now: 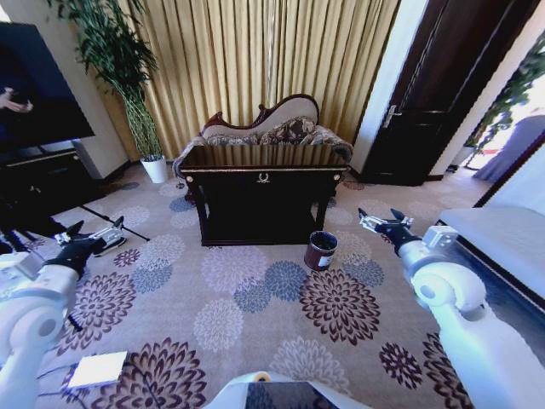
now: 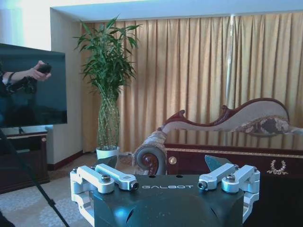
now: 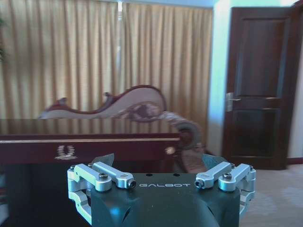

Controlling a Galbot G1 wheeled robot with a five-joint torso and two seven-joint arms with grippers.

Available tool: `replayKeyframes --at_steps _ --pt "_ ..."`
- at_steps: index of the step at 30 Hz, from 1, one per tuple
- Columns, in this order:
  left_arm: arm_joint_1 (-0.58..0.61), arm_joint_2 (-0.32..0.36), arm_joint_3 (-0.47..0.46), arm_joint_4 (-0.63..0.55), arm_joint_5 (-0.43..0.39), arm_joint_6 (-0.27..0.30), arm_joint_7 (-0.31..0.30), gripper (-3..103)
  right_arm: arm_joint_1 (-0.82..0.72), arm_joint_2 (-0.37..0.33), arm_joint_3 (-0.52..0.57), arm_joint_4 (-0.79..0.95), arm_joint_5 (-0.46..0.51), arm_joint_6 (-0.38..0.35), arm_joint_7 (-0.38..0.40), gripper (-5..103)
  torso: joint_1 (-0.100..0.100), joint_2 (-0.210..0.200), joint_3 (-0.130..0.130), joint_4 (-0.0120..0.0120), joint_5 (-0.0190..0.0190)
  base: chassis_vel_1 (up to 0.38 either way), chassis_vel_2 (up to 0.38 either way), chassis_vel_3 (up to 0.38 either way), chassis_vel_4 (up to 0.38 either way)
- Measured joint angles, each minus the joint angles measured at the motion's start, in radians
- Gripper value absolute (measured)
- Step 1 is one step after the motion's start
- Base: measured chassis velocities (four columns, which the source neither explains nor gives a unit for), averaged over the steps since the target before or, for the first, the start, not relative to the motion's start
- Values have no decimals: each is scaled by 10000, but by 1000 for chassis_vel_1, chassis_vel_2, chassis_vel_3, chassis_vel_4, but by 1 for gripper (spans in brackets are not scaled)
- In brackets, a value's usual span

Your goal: Move to the front of the table and place the trash on the table into the trash bin.

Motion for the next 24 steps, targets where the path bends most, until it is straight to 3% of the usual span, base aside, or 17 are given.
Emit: replayKeyframes --at_steps 8,17,24 --pt "-6 -143 135 -144 163 21 -238 100 111 -55 22 -168 -423 -82 289 100 0 0 0 0 1 0 0 0 0" --pt "-16 -216 189 -211 -125 22 -231 100 288 -307 73 -241 -2 -81 233 100 0 1 0 1 -1 0 0 0 0" --pt "39 -255 -50 -199 -837 19 275 100 274 -535 214 -378 653 323 -1068 100 0 0 0 0 -2 0 0 0 0"
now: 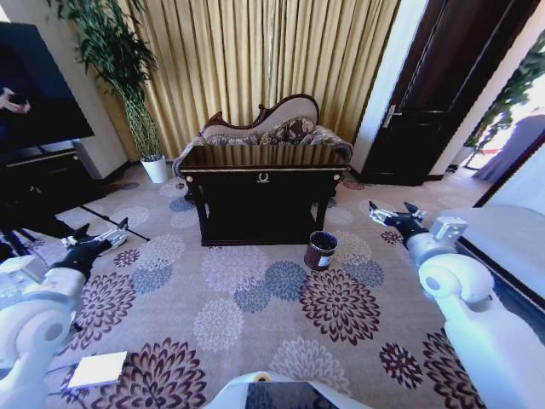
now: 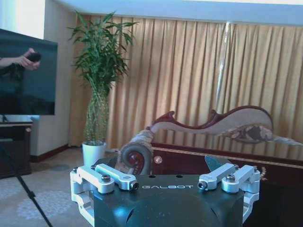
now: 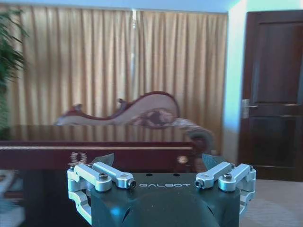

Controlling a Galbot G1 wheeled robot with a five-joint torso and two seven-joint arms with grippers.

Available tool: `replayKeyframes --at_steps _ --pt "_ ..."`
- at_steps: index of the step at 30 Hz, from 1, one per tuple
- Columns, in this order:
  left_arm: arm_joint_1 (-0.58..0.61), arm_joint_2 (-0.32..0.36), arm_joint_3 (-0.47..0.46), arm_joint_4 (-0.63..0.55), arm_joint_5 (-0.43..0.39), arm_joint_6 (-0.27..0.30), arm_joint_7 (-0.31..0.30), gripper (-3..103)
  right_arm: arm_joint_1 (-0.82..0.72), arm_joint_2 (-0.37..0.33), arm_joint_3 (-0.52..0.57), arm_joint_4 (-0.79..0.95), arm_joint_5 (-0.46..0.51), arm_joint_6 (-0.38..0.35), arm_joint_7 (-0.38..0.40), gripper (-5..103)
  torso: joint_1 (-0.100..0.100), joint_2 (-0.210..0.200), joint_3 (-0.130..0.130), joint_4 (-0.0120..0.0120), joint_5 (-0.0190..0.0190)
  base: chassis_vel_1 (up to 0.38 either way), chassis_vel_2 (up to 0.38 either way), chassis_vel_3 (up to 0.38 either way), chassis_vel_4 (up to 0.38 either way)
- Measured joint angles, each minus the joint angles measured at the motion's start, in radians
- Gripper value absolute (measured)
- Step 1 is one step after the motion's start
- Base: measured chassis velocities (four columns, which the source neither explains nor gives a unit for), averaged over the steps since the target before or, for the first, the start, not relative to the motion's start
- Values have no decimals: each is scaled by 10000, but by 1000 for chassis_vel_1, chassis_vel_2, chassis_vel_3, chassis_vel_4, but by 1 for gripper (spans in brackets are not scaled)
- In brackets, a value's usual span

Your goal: Move to the front of the table and place the trash on the table into the trash bin.

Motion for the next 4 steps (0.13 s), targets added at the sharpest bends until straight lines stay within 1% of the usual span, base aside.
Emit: replayKeyframes --at_steps 1,2,3,4 --pt "0 0 0 0 0 0 0 100 0 0 0 0 0 0 0 100 0 0 0 0 0 0 0 0 0" --pt "38 -15 -48 7 -67 -5 144 100 0 19 13 -7 231 85 -182 100 0 0 0 2 0 0 0 0 0" --pt "38 -15 -48 7 -67 -5 144 100 0 19 13 -7 231 85 -182 100 0 0 0 2 0 0 0 0 0" --pt "52 -15 -76 25 -87 -21 269 100 -9 42 27 -26 359 128 -358 100 0 0 0 2 0 0 0 0 0"
